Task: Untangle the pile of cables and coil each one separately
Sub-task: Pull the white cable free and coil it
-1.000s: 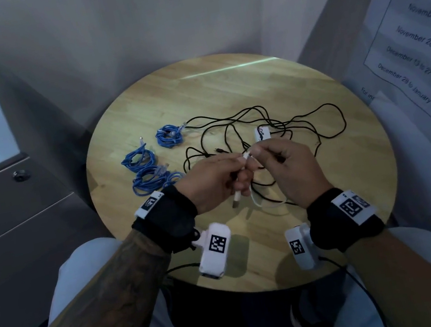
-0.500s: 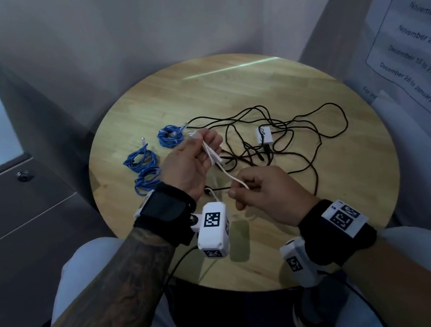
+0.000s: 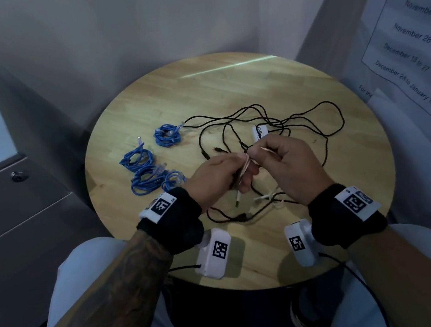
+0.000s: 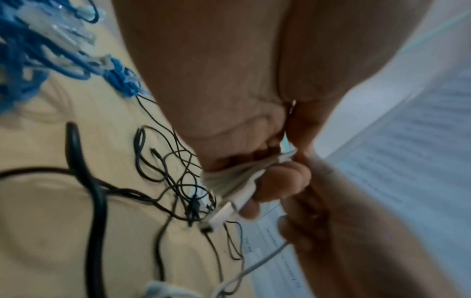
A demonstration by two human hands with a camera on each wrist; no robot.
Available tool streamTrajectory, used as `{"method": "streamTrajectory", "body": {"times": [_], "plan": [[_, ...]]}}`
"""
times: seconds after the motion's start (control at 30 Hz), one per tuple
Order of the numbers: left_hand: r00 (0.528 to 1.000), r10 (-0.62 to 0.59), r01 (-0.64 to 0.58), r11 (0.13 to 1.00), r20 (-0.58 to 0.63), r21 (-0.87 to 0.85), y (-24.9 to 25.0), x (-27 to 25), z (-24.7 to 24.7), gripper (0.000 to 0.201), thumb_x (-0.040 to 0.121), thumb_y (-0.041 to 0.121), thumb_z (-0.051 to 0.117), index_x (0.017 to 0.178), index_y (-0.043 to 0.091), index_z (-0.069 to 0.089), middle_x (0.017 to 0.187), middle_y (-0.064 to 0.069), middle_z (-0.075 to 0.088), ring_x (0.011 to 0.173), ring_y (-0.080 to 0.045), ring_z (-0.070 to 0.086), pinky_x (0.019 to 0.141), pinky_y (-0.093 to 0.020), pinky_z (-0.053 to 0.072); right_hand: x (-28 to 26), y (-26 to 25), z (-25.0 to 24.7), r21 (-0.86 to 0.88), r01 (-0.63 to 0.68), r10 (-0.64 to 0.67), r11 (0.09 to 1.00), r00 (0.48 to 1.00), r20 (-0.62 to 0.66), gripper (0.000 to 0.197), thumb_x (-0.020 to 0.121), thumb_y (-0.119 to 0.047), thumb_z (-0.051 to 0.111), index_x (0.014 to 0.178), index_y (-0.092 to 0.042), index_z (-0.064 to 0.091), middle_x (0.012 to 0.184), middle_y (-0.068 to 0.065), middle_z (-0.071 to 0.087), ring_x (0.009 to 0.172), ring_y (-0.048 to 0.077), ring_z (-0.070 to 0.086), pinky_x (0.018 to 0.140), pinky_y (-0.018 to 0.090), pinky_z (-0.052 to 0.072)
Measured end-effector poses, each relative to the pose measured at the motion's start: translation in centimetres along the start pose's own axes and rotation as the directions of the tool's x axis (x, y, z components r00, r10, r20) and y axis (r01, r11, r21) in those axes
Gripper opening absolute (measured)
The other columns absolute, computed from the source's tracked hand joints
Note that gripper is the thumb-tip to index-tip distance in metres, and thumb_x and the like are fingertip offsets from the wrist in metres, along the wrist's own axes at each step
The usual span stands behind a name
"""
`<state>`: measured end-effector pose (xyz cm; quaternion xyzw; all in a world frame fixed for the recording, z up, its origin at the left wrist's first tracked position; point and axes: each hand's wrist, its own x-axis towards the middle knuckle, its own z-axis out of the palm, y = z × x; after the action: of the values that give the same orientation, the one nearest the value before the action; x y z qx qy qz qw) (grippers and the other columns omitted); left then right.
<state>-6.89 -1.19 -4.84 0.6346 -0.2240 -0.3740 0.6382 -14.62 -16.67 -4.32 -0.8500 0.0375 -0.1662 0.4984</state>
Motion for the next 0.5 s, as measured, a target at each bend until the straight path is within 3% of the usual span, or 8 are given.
{"method": "streamTrajectory", "body": {"times": [0.1, 0.2, 0.27, 0.33, 0.43, 0.5], "plan": [[0.986, -0.114, 0.143, 0.954, 0.124, -0.262, 1.1, -0.6, -0.2, 0.031, 0.103, 0.017, 0.035, 0.085, 0.005, 0.056, 0.063, -0.004, 0.042, 0.055, -0.014, 0.040, 0.067, -0.028, 0.044, 0.4, 0.3, 0.3, 0.091, -0.066, 0.070, 0.994, 0.997, -0.036, 0.018, 0.097, -0.022, 0.064, 0.084, -0.011, 0.068, 0.075, 0.002, 0.068, 0.074, 0.016, 0.064, 0.074, 0.031, 0.052], [0.988, -0.047, 0.137, 0.720, 0.149, -0.680, 2.2, -1.0, -1.6, 0.026, 0.101, 0.021, 0.034, 0.085, 0.011, 0.052, 0.063, 0.004, 0.042, 0.056, -0.009, 0.037, 0.071, -0.025, 0.042, 0.6, 0.6, 1.2, 0.041, -0.078, 0.077, 0.996, 0.997, 0.030, 0.022, 0.103, -0.022, 0.055, 0.094, -0.011, 0.071, 0.078, -0.007, 0.064, 0.070, -0.003, 0.055, 0.066, 0.015, 0.042], [1.000, 0.003, 0.021, 0.603, 0.028, -0.797, 2.3, -0.6, -2.8, 0.027, 0.101, 0.020, 0.034, 0.087, 0.009, 0.055, 0.067, 0.005, 0.045, 0.059, -0.008, 0.043, 0.077, -0.026, 0.045, 0.1, 0.9, 2.3, -0.020, -0.099, 0.100, 0.995, 0.985, 0.139, 0.024, 0.105, -0.024, 0.051, 0.104, -0.012, 0.072, 0.072, -0.009, 0.059, 0.061, -0.004, 0.051, 0.058, 0.011, 0.038], [0.994, -0.006, -0.089, 0.567, -0.112, -0.819, 2.1, -0.2, -3.7, 0.028, 0.101, 0.016, 0.034, 0.096, 0.005, 0.058, 0.072, 0.002, 0.051, 0.063, -0.009, 0.052, 0.083, -0.028, 0.052, -0.4, 1.1, 3.2, -0.039, -0.138, 0.143, 0.990, 0.963, 0.229, 0.023, 0.105, -0.025, 0.050, 0.108, -0.015, 0.071, 0.065, -0.007, 0.054, 0.052, 0.000, 0.047, 0.053, 0.013, 0.037], [0.958, -0.036, -0.219, 0.554, -0.286, -0.803, 1.7, 0.4, -4.6, 0.028, 0.104, 0.015, 0.036, 0.102, 0.002, 0.060, 0.076, -0.002, 0.062, 0.068, -0.012, 0.062, 0.082, -0.028, 0.058, -0.9, 1.1, 3.7, -0.161, -0.073, 0.117, 0.984, 0.950, 0.288, 0.021, 0.102, -0.032, 0.055, 0.085, -0.026, 0.066, 0.063, -0.005, 0.060, 0.054, 0.005, 0.054, 0.056, 0.029, 0.048], [0.913, -0.035, -0.303, 0.607, -0.406, -0.735, 1.5, 0.7, -4.9, 0.028, 0.105, 0.014, 0.037, 0.100, 0.000, 0.061, 0.075, -0.003, 0.067, 0.071, -0.014, 0.064, 0.075, -0.026, 0.059, -1.2, 1.0, 3.6, -0.225, -0.021, 0.092, 0.974, 0.946, 0.311, 0.022, 0.099, -0.035, 0.058, 0.079, -0.028, 0.063, 0.066, -0.001, 0.064, 0.061, 0.013, 0.061, 0.062, 0.039, 0.053]]}}
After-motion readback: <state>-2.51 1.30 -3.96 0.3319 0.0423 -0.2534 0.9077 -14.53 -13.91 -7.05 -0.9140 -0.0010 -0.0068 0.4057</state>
